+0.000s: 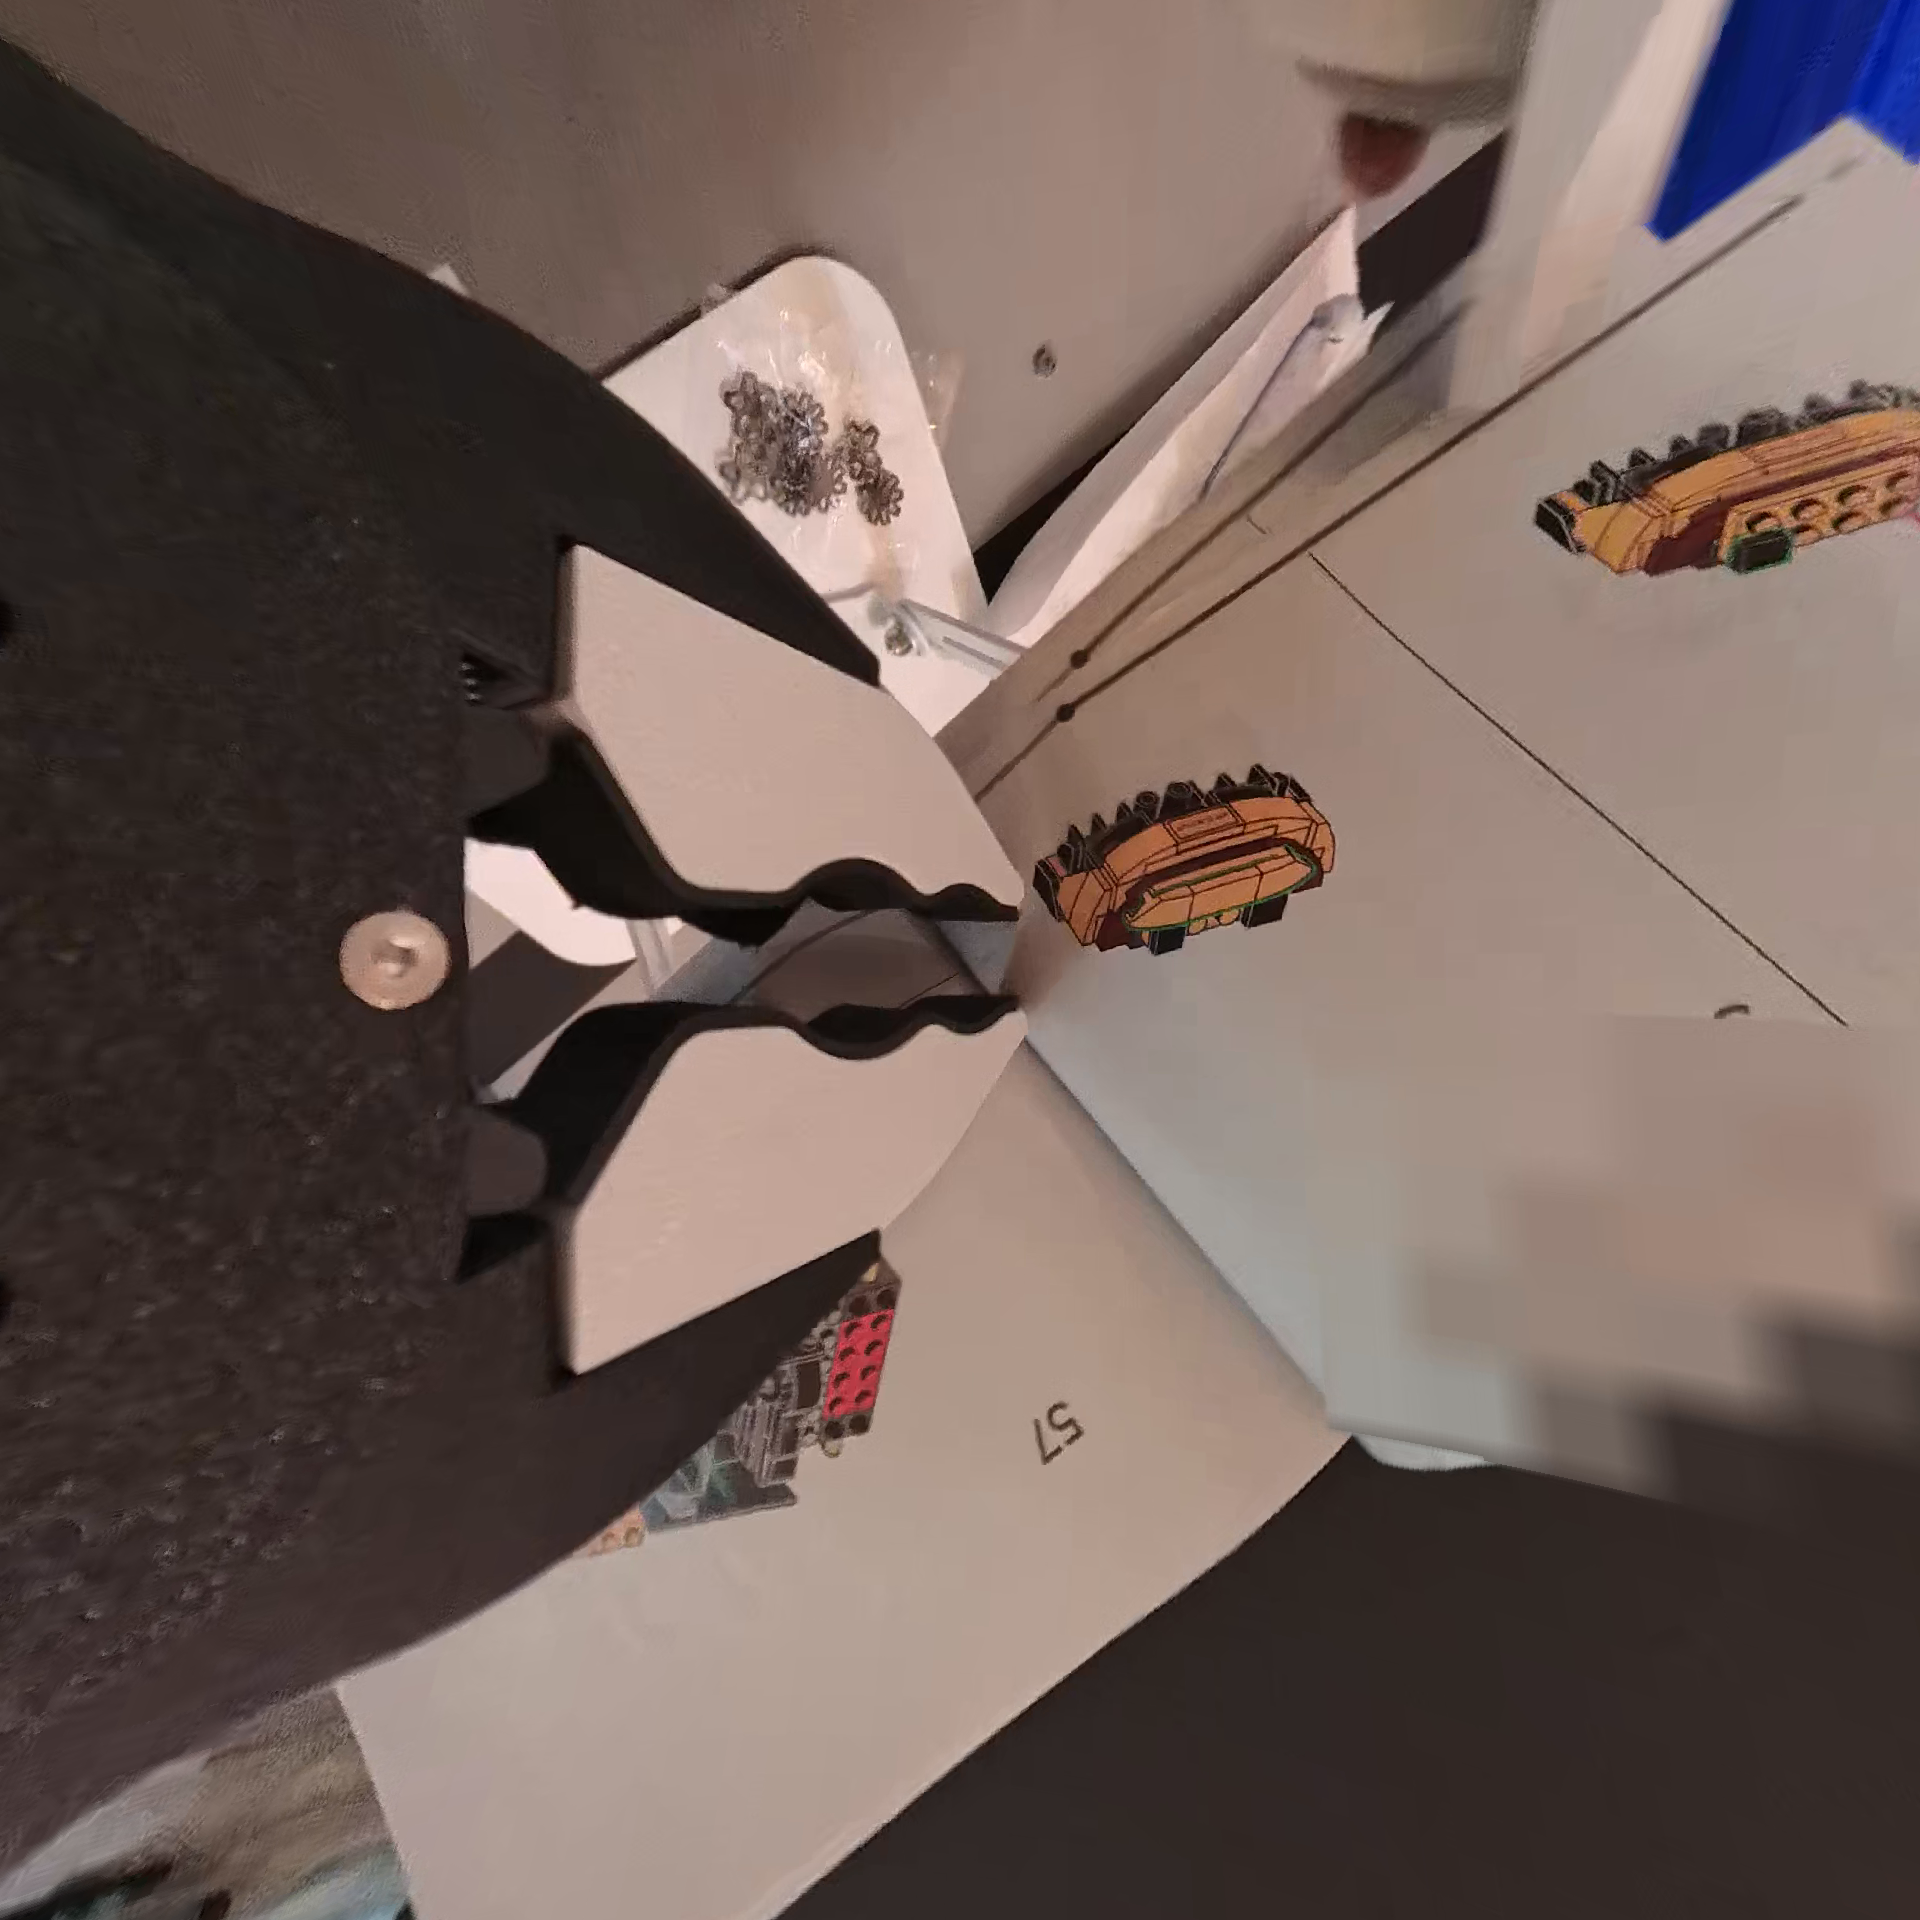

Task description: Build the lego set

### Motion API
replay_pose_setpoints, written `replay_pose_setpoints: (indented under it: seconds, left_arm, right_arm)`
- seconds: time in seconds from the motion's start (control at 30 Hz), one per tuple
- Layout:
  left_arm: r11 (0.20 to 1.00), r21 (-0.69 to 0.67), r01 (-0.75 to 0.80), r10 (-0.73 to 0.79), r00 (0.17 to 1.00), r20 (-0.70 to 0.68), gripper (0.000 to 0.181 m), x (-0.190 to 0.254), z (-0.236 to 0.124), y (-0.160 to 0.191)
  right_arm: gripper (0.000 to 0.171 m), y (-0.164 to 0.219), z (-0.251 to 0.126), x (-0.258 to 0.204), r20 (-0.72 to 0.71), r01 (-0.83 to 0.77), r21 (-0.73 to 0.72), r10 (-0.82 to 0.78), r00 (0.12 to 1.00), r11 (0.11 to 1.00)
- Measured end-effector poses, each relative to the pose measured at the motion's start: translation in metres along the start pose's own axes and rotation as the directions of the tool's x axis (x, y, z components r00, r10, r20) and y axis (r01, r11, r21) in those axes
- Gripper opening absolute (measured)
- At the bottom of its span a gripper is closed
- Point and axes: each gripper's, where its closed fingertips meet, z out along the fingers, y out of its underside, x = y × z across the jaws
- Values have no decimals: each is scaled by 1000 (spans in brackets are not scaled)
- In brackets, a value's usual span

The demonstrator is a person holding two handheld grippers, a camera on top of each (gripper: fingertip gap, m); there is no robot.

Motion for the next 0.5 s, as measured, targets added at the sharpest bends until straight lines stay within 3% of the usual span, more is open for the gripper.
replay_pose_setpoints:
  seconds: [0.17,0.23,0.33,0.43,0.5]
  left_arm:
    - [976,144,-164,157,986,61,21,1,-19,-42]
    - [960,116,-255,255,967,14,15,18,-15,-41]
    - [949,-33,-314,310,947,-86,16,35,8,-13]
    - [895,-94,-435,436,900,-13,15,28,19,-3]
    - [882,-43,-470,472,880,47,13,22,14,-18]
  right_arm:
    - [12,-3,6,-5,4,121,-49,-121,993,991]
    - [12,-3,8,-6,13,155,-70,-154,988,985]
    - [14,-2,9,-7,43,187,-105,-184,982,977]
    - [13,-2,10,-7,66,176,-116,-169,983,978]
    - [12,-3,10,-6,88,154,-121,-144,986,981]
